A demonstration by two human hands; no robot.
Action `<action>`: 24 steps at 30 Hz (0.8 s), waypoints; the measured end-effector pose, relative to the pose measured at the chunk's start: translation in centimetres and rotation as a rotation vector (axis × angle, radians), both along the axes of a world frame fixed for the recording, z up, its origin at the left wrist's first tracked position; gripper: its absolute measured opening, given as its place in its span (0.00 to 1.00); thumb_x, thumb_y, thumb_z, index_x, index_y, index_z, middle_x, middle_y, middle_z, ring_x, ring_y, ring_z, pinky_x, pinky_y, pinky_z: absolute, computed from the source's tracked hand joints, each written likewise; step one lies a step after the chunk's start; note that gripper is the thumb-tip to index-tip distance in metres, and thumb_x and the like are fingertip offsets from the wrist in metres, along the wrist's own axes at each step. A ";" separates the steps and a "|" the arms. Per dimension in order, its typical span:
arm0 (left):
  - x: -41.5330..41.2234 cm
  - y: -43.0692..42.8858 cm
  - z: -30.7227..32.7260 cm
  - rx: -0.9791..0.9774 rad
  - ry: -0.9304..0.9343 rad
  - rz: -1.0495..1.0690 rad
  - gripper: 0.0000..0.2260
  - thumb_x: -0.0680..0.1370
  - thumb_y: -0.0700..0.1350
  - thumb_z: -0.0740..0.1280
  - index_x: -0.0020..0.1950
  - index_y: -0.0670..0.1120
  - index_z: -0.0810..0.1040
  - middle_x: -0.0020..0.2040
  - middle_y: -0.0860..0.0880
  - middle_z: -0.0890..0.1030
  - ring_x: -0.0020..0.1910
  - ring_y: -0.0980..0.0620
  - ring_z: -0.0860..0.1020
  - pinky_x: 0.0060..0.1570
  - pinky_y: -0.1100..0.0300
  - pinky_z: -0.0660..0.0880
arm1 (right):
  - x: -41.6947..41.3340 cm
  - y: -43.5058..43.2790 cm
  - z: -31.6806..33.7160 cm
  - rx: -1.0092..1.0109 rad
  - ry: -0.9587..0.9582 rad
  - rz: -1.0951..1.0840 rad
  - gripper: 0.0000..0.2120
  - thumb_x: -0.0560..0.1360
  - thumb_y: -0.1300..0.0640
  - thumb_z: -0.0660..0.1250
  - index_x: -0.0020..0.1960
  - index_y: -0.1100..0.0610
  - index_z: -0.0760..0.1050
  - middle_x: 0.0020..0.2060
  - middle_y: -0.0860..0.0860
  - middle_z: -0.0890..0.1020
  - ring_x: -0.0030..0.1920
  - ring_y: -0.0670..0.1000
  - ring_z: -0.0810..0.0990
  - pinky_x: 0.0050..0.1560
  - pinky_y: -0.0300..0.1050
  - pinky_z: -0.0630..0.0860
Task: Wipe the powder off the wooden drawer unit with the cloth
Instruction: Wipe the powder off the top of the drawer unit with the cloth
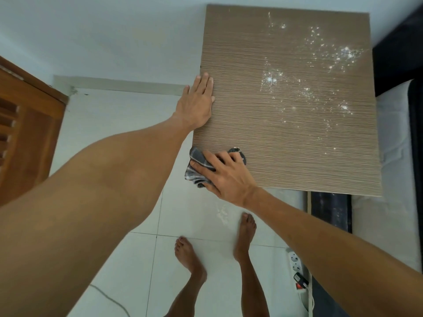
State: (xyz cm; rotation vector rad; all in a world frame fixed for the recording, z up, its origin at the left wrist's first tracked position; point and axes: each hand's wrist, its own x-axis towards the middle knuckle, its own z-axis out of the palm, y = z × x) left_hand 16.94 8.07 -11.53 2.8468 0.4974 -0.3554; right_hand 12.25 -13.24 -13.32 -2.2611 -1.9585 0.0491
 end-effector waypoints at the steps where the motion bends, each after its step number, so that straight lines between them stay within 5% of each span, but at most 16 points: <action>1: -0.1 -0.2 0.0 0.007 0.001 -0.001 0.24 0.84 0.46 0.48 0.78 0.40 0.48 0.80 0.42 0.48 0.78 0.43 0.47 0.75 0.43 0.51 | -0.3 -0.2 0.0 0.000 -0.015 0.022 0.23 0.77 0.45 0.60 0.71 0.49 0.70 0.65 0.57 0.75 0.49 0.58 0.75 0.47 0.55 0.67; 11: 0.2 -2.7 0.6 -0.011 -0.027 0.025 0.25 0.84 0.47 0.49 0.78 0.40 0.48 0.80 0.43 0.48 0.78 0.44 0.46 0.76 0.45 0.50 | 1.2 -4.6 1.4 -0.010 -0.085 0.390 0.22 0.76 0.57 0.63 0.70 0.51 0.71 0.62 0.55 0.75 0.49 0.55 0.72 0.50 0.53 0.72; 16: 2.5 -3.5 0.3 0.000 -0.070 0.056 0.25 0.84 0.49 0.48 0.78 0.41 0.49 0.79 0.43 0.49 0.78 0.44 0.48 0.76 0.46 0.49 | 11.2 -5.2 2.9 -0.006 -0.074 0.233 0.25 0.73 0.54 0.70 0.69 0.54 0.72 0.63 0.60 0.76 0.50 0.59 0.78 0.48 0.56 0.76; 24: 7.1 -3.6 -1.8 0.009 -0.110 0.091 0.25 0.84 0.52 0.43 0.79 0.43 0.46 0.80 0.44 0.46 0.79 0.47 0.46 0.76 0.48 0.44 | 27.3 0.5 4.4 0.036 -0.152 -0.032 0.22 0.77 0.50 0.64 0.69 0.54 0.73 0.59 0.62 0.78 0.50 0.61 0.78 0.51 0.56 0.76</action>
